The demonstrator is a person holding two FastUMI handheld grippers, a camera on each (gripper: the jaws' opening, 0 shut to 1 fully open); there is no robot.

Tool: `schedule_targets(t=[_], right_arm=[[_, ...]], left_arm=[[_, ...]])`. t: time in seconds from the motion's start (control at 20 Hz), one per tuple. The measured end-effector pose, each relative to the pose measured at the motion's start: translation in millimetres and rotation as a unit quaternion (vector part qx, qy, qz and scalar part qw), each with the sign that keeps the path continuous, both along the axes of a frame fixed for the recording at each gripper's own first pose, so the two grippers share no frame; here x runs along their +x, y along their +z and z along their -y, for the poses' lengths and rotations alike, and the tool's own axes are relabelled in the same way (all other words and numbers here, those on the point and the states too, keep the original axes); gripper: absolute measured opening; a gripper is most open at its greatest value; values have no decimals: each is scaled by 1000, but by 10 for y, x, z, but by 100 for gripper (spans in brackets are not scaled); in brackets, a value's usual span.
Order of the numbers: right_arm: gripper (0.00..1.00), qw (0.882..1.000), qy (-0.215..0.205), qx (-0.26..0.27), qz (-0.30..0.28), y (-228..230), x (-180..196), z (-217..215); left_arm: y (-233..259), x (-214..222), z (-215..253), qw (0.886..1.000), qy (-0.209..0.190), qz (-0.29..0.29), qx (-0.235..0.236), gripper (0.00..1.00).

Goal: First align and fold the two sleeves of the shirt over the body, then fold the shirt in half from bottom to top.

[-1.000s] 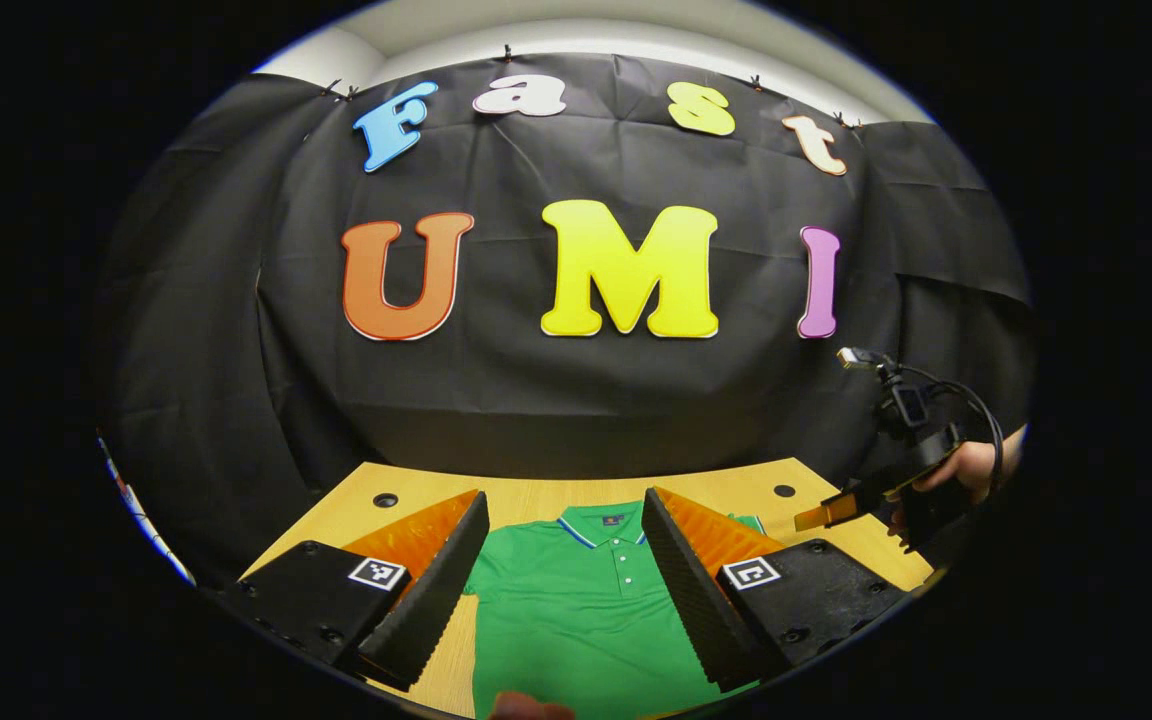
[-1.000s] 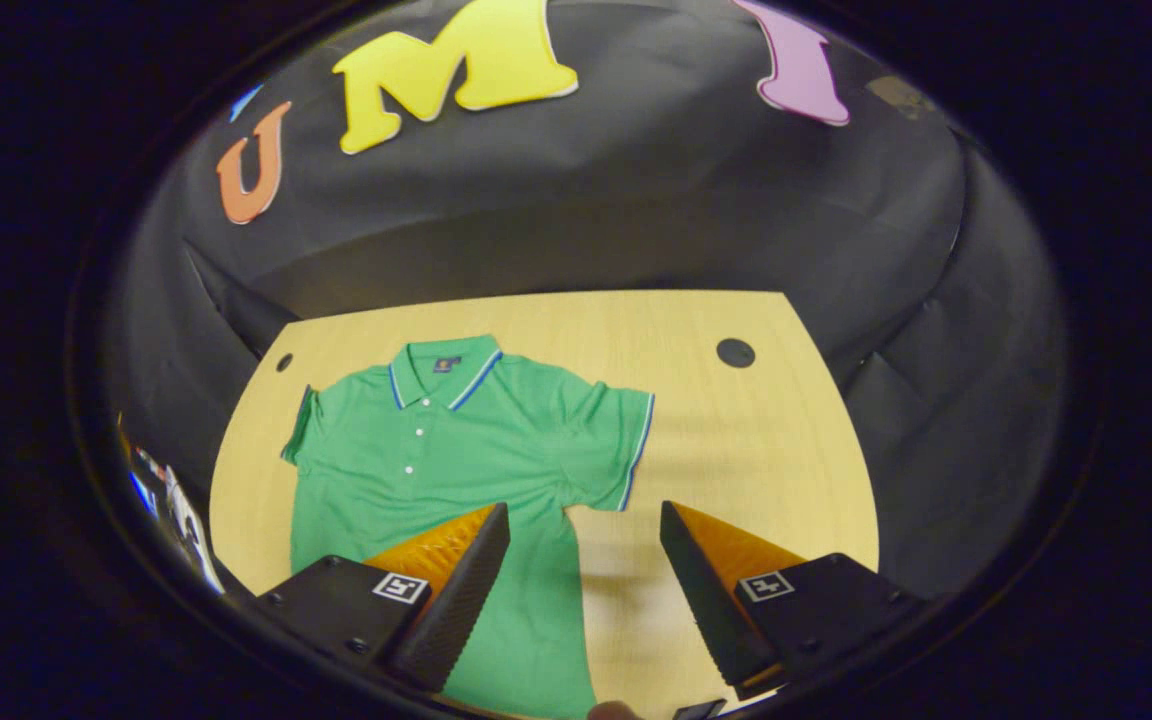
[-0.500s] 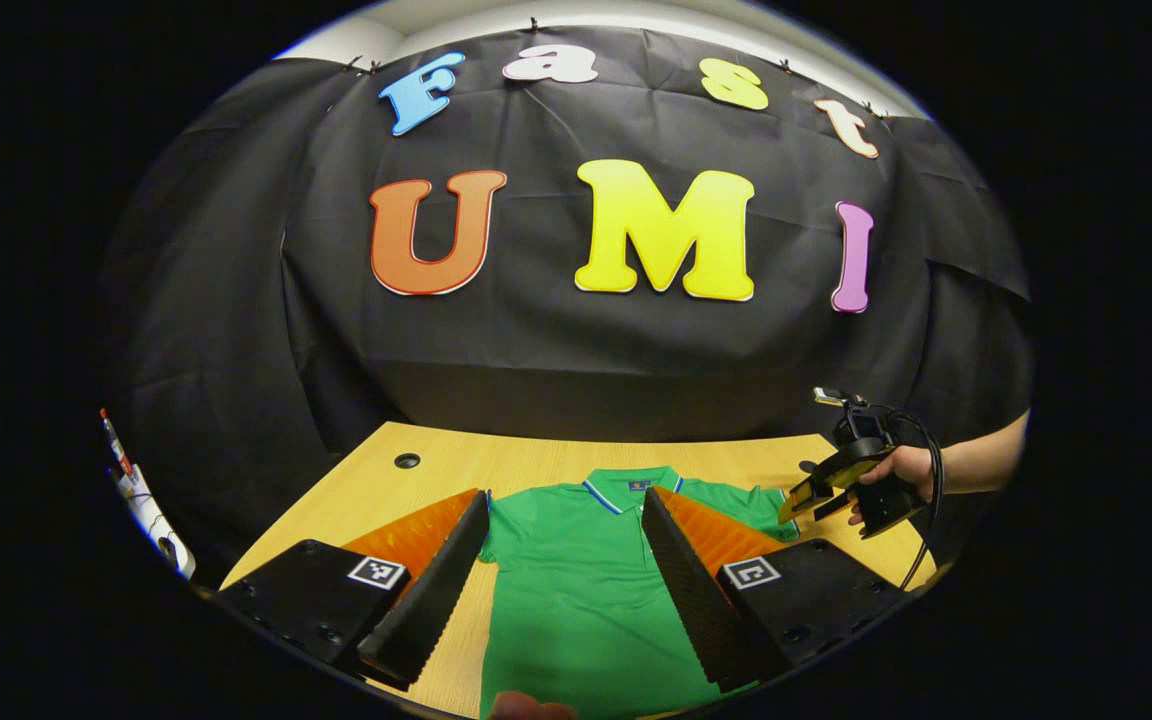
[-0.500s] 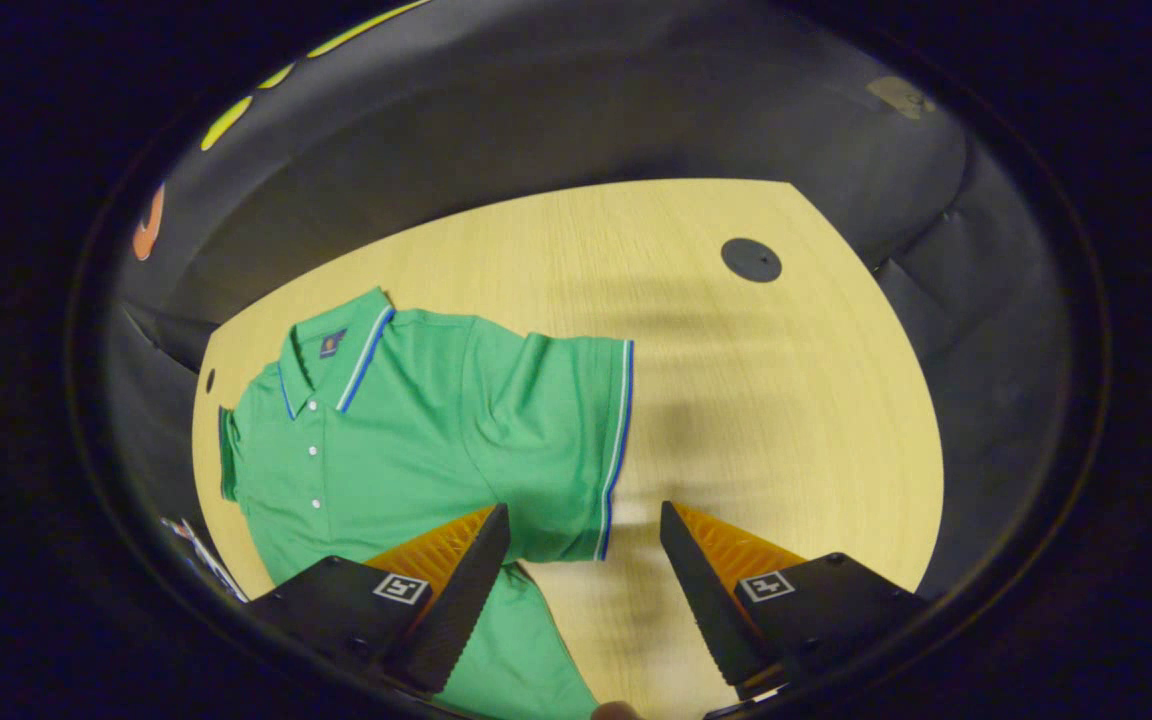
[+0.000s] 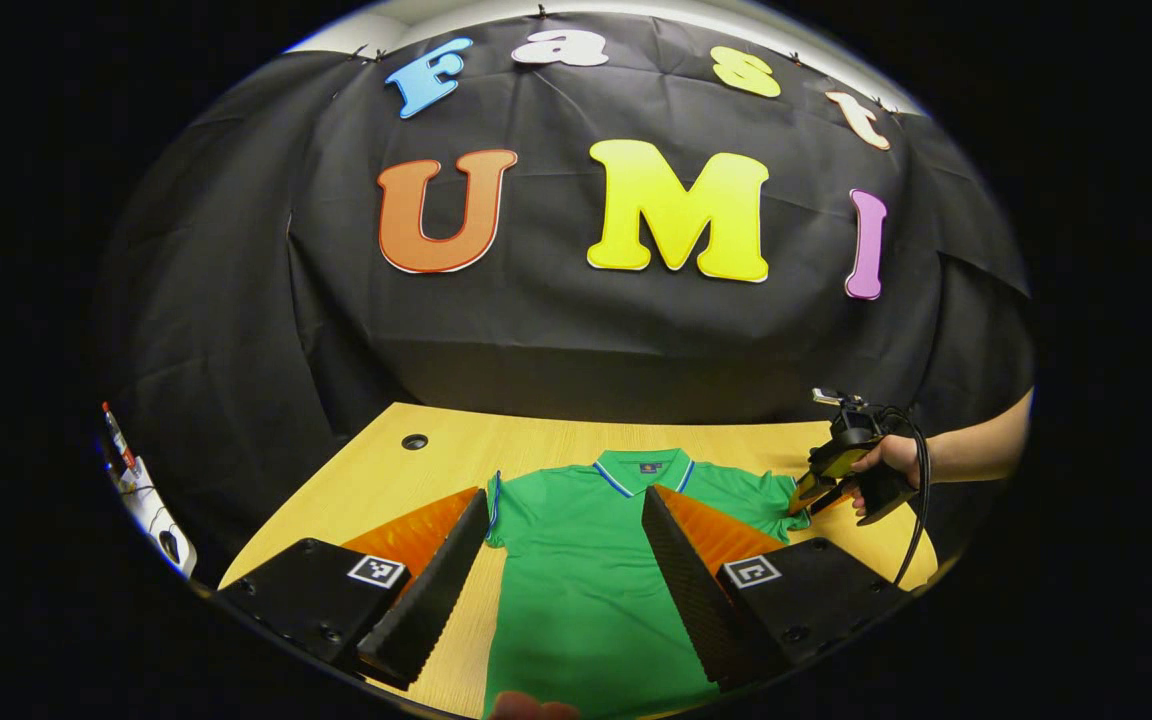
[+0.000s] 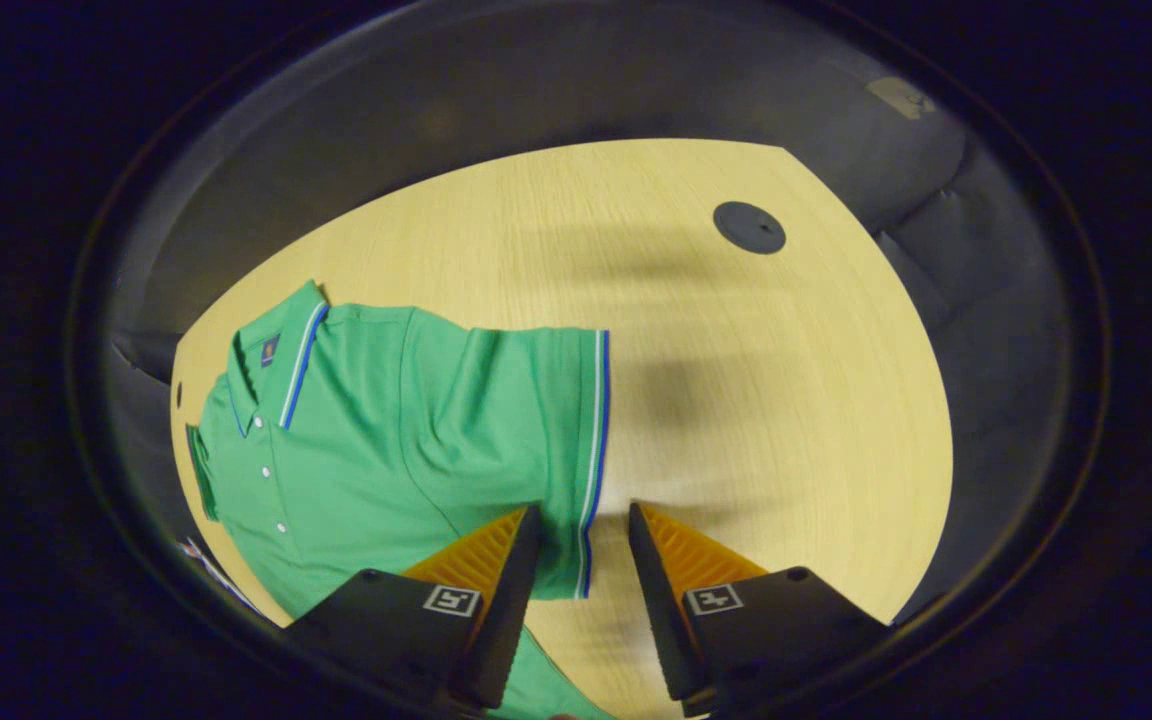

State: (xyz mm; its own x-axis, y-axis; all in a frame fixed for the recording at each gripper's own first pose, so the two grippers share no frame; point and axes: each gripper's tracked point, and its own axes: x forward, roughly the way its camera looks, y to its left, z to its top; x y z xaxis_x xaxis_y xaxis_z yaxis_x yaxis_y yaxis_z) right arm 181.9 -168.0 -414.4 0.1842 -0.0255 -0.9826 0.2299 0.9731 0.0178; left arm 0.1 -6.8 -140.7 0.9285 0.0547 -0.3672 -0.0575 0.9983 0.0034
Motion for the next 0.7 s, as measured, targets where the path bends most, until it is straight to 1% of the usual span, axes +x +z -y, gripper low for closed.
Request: schedule_targets(t=[0.1,0.2,0.25,0.3,0.35,0.4,0.45,0.5,0.55,0.7], right_arm=[[55,1000,12,-15,-5,-25,8,-46],[25,1000,11,-21,-10,-2,13,-130],[25,999,18,-23,-12,-22,7,-149],[23,1000,13,-14,3,-79,18,-168],[13,1000,-5,-4,-2,-98,53,-216],[2,1000,-14,0,1,-63,60,-229],[2,1000,-15,5,4,-43,63,-183],[0,1000,-13,3,-2,-24,21,-131],[2,1000,-15,10,-1,35,8,-121],[2,999,-14,9,30,243,69,-119]], left_arm=[[-24,14,-26,1000,4,-2,-2,99],[-28,7,-37,1000,7,-5,-5,99],[-46,1,-56,1000,9,-6,-5,99],[-36,-3,-76,1000,10,-5,-5,100],[-40,-10,-88,1000,12,-4,-7,99],[-38,-28,-124,1000,16,-4,-7,100],[-25,-39,-169,1000,19,-3,-7,99],[-33,-51,-206,1000,22,-3,-5,99],[-41,-57,-242,1000,26,-3,-4,99],[-63,-82,-324,999,35,-5,-10,99]])
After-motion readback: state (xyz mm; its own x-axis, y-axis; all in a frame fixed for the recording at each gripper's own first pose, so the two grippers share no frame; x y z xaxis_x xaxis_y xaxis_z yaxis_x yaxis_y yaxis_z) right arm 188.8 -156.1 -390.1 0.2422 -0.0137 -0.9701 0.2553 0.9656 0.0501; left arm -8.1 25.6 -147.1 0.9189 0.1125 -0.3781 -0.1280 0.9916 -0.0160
